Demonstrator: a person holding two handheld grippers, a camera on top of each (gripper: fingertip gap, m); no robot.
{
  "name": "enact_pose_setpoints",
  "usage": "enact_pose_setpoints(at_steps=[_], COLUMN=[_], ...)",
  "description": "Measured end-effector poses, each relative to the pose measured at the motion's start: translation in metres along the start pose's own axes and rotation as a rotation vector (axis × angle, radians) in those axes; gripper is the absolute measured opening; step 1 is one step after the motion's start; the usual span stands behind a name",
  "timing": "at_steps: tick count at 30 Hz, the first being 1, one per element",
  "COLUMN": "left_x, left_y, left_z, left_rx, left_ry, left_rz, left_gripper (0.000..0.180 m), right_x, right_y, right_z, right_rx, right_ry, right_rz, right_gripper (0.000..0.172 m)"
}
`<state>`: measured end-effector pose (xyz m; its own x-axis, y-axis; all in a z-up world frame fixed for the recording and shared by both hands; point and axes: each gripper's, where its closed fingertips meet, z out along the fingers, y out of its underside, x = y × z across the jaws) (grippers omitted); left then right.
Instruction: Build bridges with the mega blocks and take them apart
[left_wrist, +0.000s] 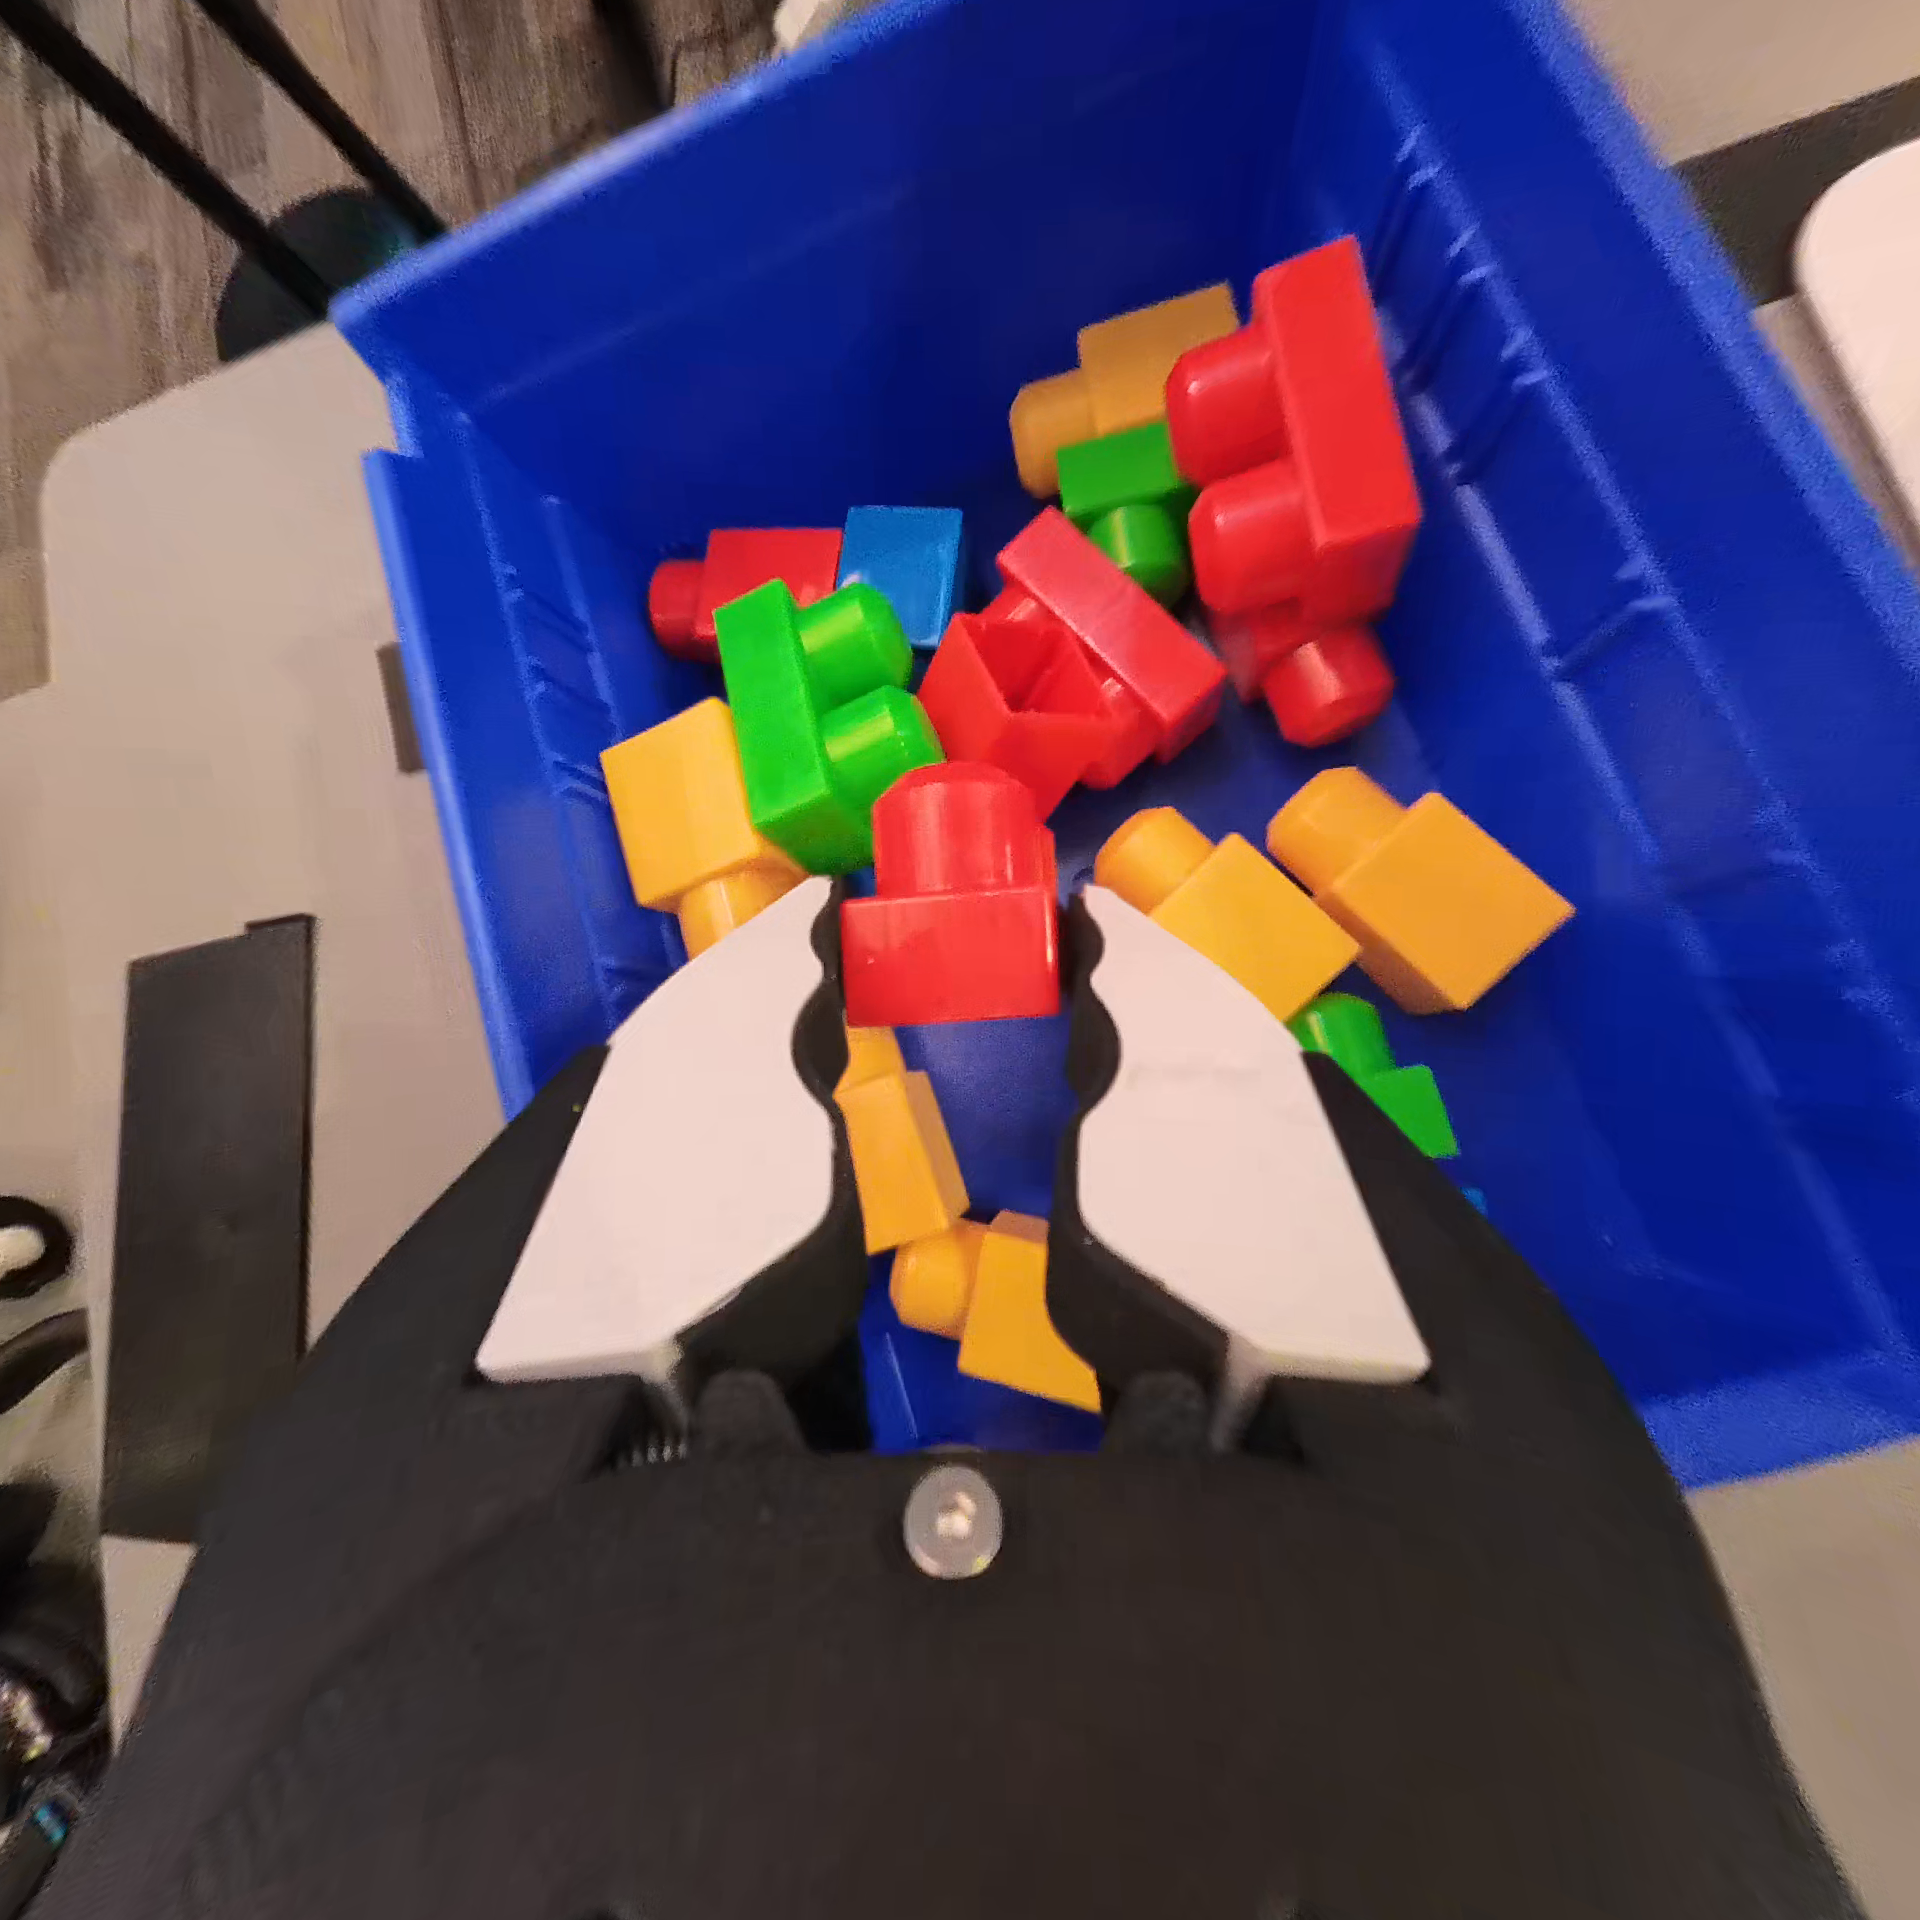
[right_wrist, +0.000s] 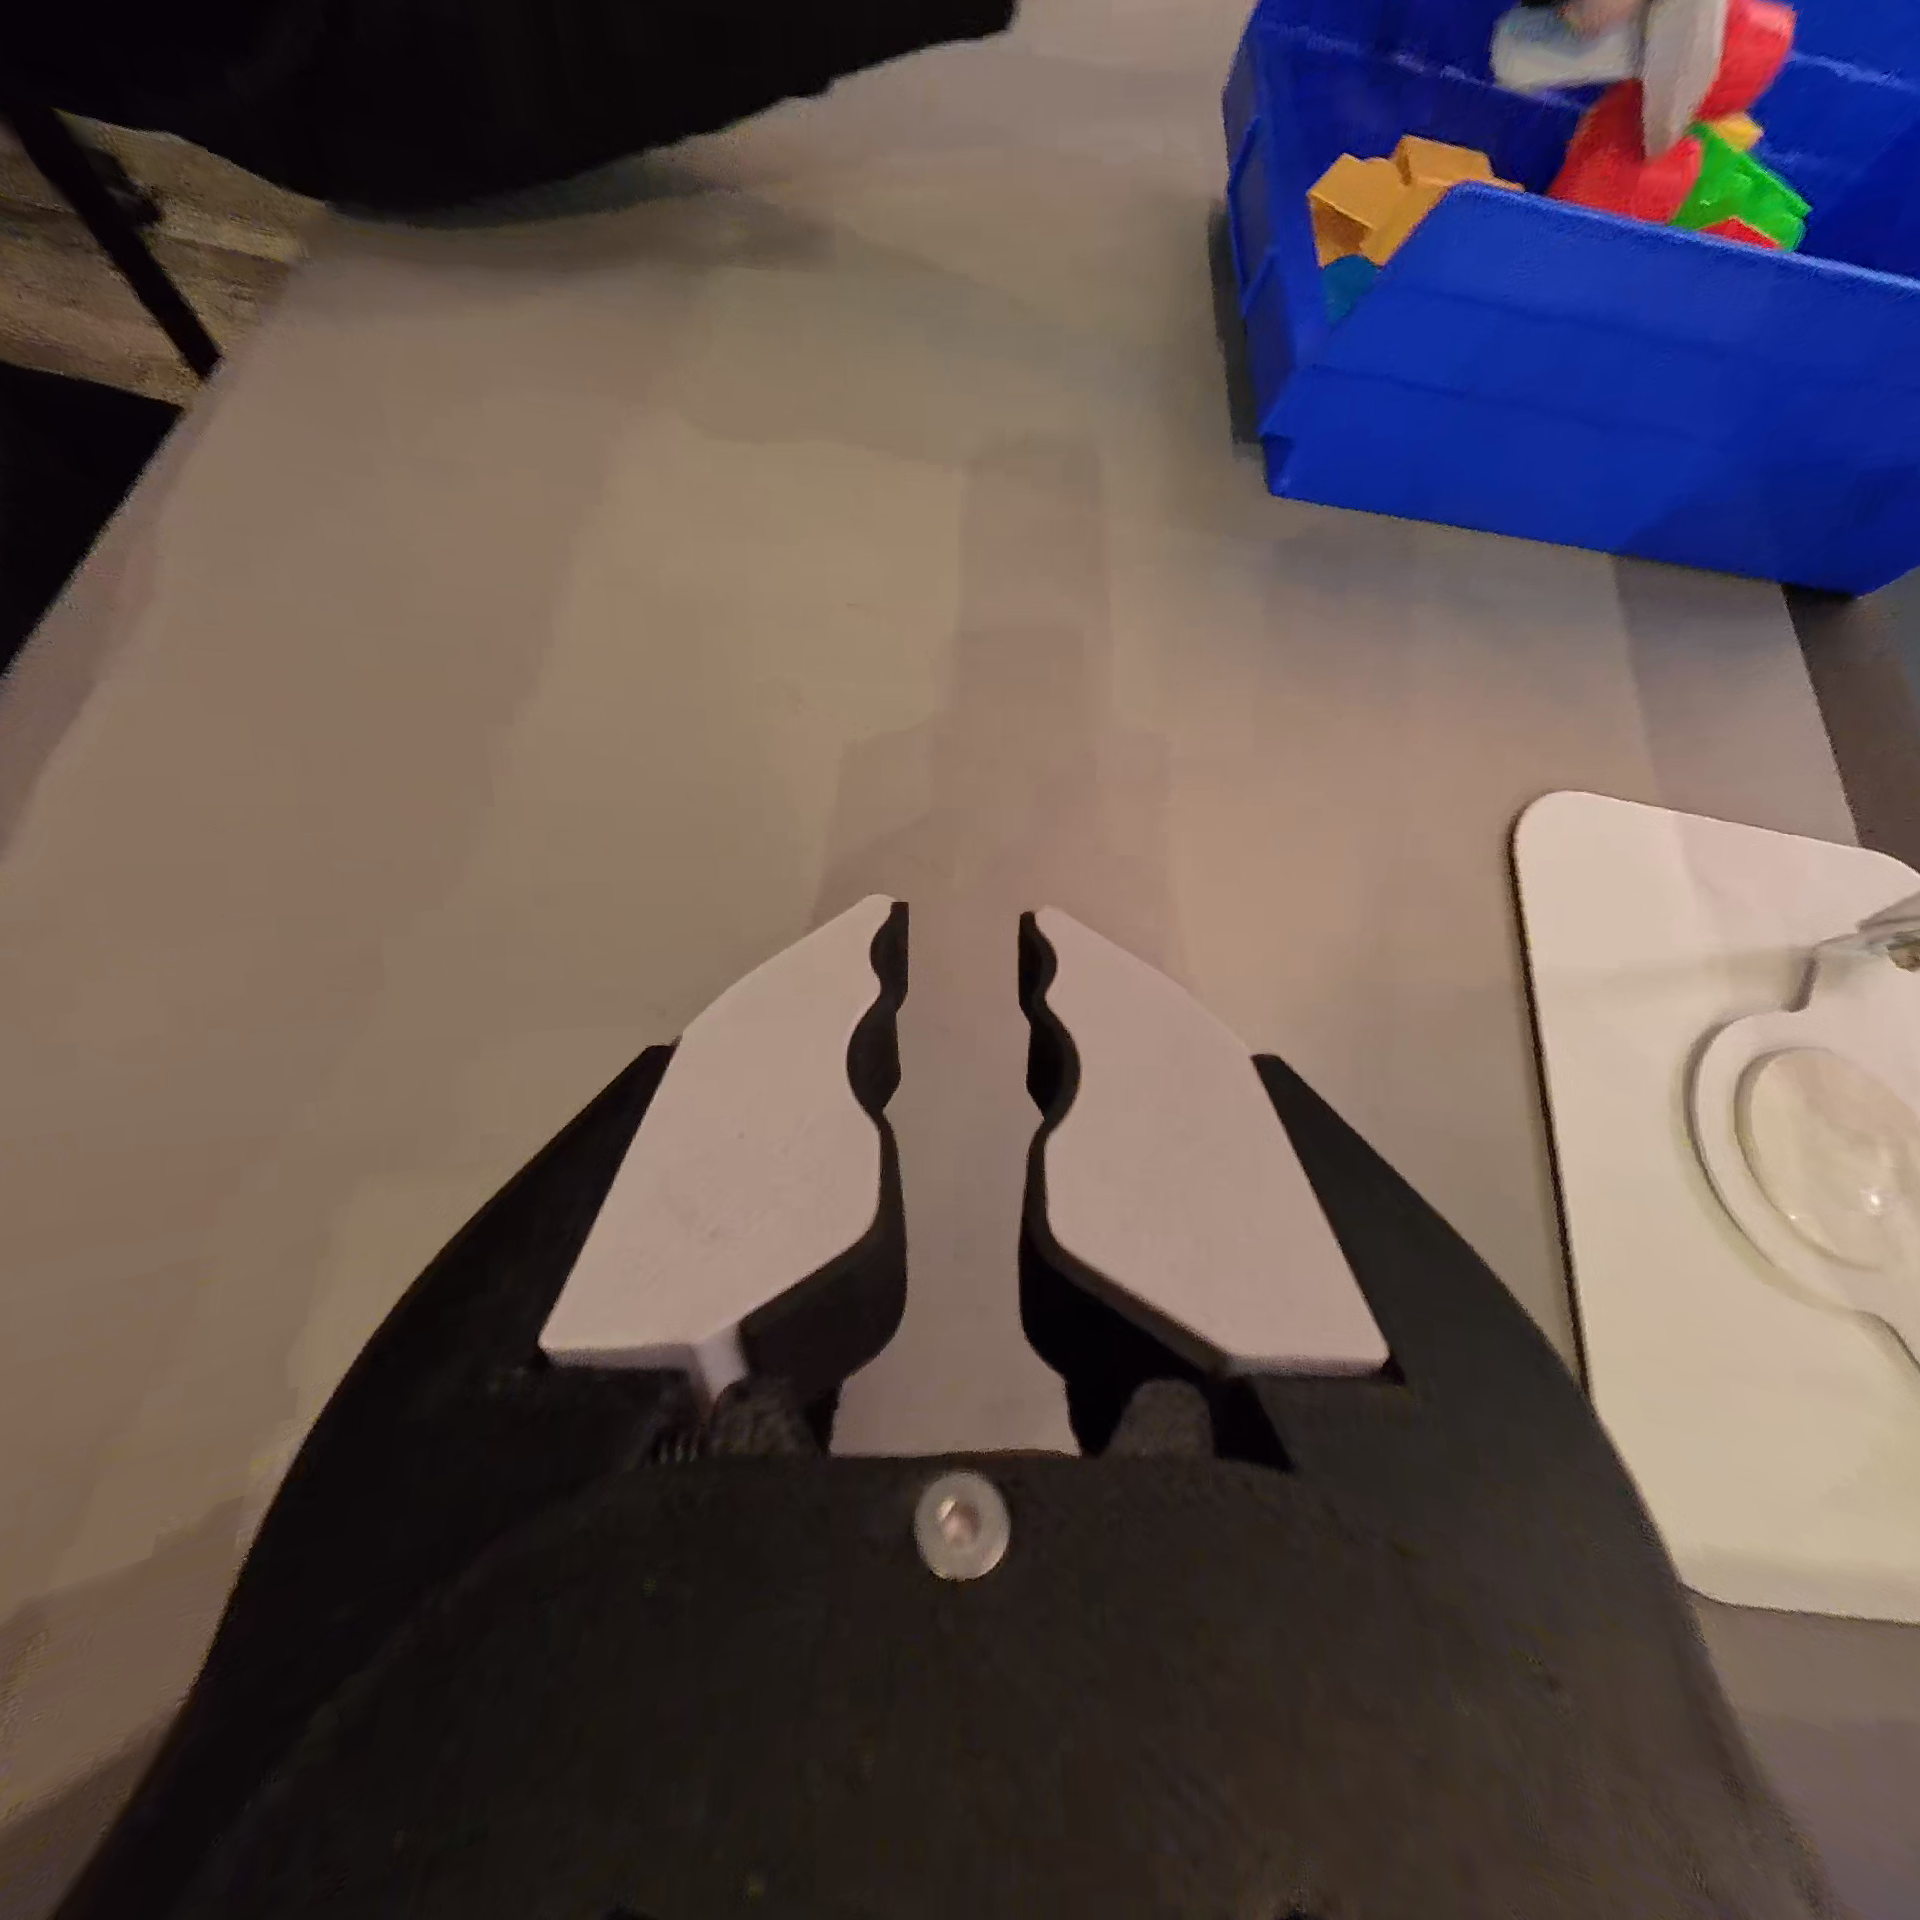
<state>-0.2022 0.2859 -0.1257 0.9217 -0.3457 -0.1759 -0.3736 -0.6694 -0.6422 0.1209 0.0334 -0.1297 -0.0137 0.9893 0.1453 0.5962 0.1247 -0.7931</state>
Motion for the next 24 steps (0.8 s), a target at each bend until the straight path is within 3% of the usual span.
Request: enact_pose_setpoints(at_steps=[8, 15, 20, 24], left_x=[0.054, 0.148, 0.232, 0.288], left_y=[-0.012, -0.004, 0.015, 0.042], left_z=[-0.087, -0.141, -0.151, -0.126], left_rx=[0.251, 0.346, 0.334, 0.236], left_ry=[0.233, 0.434, 0.664, 0.808], left_rz=[0.009, 0.097, 0.104, 0.081], left_gripper=[0.039, 0.039, 0.039, 0.038], right_x=[0.026, 0.040, 0.048, 0.050], right_y=[0.026, 0.036, 0.044, 0.051], right_z=[0.012, 0.006, 0.001, 0.001], right_rx=[0.015, 0.017, 0.021, 0.005], right_ry=[0.172, 0.286, 0.315, 0.315], right_rz=[-0.025, -0.050, -0.026, -0.015], right_gripper=[0.013, 0.009, 0.009, 0.009])
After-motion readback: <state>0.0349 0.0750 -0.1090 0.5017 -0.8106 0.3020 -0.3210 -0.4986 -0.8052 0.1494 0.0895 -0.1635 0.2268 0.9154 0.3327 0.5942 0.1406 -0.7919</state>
